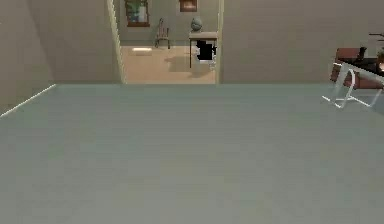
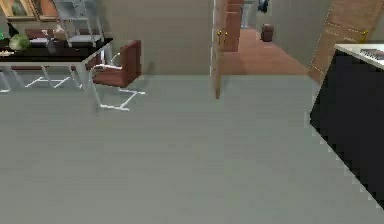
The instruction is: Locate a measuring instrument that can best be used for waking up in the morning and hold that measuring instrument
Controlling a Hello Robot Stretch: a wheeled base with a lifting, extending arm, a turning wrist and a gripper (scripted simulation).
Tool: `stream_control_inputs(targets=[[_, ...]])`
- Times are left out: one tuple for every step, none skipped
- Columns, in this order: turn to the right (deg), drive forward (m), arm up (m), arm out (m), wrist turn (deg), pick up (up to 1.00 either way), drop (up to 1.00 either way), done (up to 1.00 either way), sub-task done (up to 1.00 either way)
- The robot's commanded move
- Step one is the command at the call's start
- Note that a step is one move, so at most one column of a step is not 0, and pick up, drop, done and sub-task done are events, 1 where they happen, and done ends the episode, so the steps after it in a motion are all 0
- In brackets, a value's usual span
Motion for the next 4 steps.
stream_control_inputs(targets=[[45.0, 0.0, 0.0, 0.0, 0.0, 0.0, 0.0, 0.0, 0.0], [45.0, 0.0, 0.0, 0.0, 0.0, 0.0, 0.0, 0.0, 0.0], [18.0, 0.0, 0.0, 0.0, 0.0, 0.0, 0.0, 0.0, 0.0], [0.0, 1.0, 0.0, 0.0, 0.0, 0.0, 0.0, 0.0, 0.0]])
